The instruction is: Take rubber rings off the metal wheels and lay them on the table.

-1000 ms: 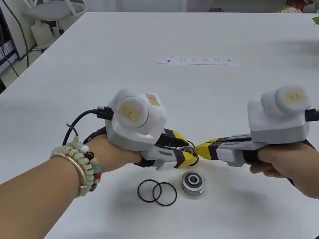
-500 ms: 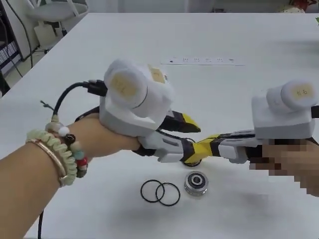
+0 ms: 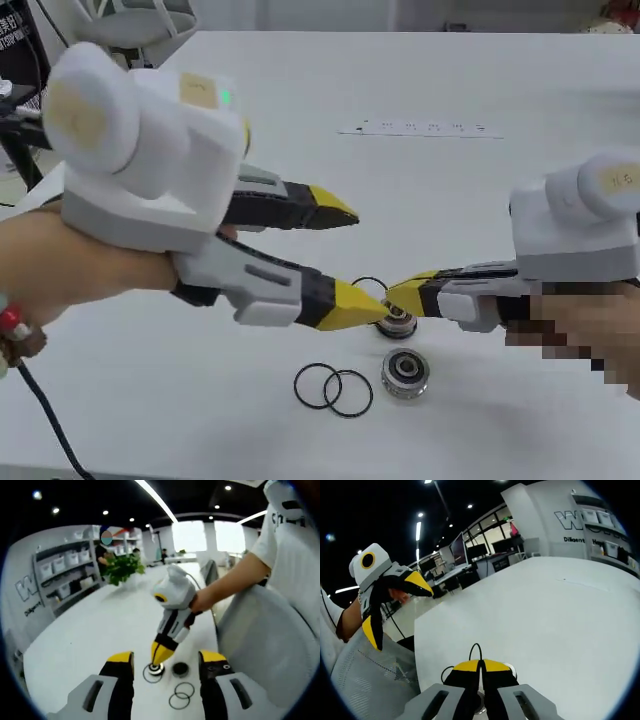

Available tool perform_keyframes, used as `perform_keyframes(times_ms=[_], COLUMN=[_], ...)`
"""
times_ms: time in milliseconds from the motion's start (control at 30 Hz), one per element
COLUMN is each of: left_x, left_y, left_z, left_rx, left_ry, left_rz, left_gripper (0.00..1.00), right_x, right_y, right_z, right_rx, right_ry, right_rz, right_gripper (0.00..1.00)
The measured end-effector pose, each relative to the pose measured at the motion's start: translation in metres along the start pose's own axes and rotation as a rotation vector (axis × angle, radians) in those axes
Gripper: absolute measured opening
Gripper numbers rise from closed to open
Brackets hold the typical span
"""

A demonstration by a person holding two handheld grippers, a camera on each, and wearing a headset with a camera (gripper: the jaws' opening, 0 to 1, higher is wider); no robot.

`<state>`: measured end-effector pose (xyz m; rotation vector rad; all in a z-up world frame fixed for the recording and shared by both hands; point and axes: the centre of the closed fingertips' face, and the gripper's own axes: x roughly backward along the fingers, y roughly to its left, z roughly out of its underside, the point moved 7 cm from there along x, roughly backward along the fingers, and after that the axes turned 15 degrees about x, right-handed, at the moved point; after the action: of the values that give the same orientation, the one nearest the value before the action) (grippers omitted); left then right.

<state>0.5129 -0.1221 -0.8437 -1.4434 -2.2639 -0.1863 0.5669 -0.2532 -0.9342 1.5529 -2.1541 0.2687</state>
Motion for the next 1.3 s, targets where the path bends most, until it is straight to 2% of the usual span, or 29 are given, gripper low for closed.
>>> perform_keyframes(times_ms=[100, 300, 467, 567, 667, 767, 933, 1133, 1300], left_x=[0.016, 0.043, 0.063, 0.069, 0.072, 0.073, 0.07, 0.067, 0.063], left_y=[-0.002, -0.001, -0.004, -0.007, -0.01, -0.012, -0.018, -0.019, -0.022], left_z=[0.005, 0.022, 0.042, 0.055, 0.068, 0.077, 0.089, 0.096, 0.097], left_rx=[0.005, 0.037, 0.097, 0.144, 0.167, 0.207, 0.232, 0.243, 0.273], left_ry=[-0.01, -0.007, -0.03, -0.035, -0.027, -0.039, -0.021, -0.005, -0.025], left_rz=[-0.02, -0.088, -0.143, -0.168, -0.195, -0.222, -0.222, -0.226, -0.216], left_gripper=[0.57, 0.6, 0.66, 0.67, 0.7, 0.7, 0.72, 0.73, 0.74], right_x=[-0.001, -0.004, -0.008, -0.011, -0.013, -0.016, -0.021, -0.027, -0.031], right_y=[0.004, 0.012, 0.019, 0.023, 0.027, 0.03, 0.037, 0.043, 0.046], right_z=[-0.002, -0.005, -0.004, -0.003, -0.002, 0.0, 0.004, 0.008, 0.012], right_rx=[0.004, -0.001, 0.002, 0.001, 0.005, 0.011, 0.02, 0.039, 0.05], right_ry=[0.001, 0.001, 0.015, 0.025, 0.038, 0.048, 0.074, 0.1, 0.12], right_rz=[-0.017, -0.052, -0.079, -0.097, -0.11, -0.123, -0.147, -0.166, -0.174], right_gripper=[0.0, 0.0, 0.0, 0.0, 0.0, 0.0, 0.0, 0.0, 0.0])
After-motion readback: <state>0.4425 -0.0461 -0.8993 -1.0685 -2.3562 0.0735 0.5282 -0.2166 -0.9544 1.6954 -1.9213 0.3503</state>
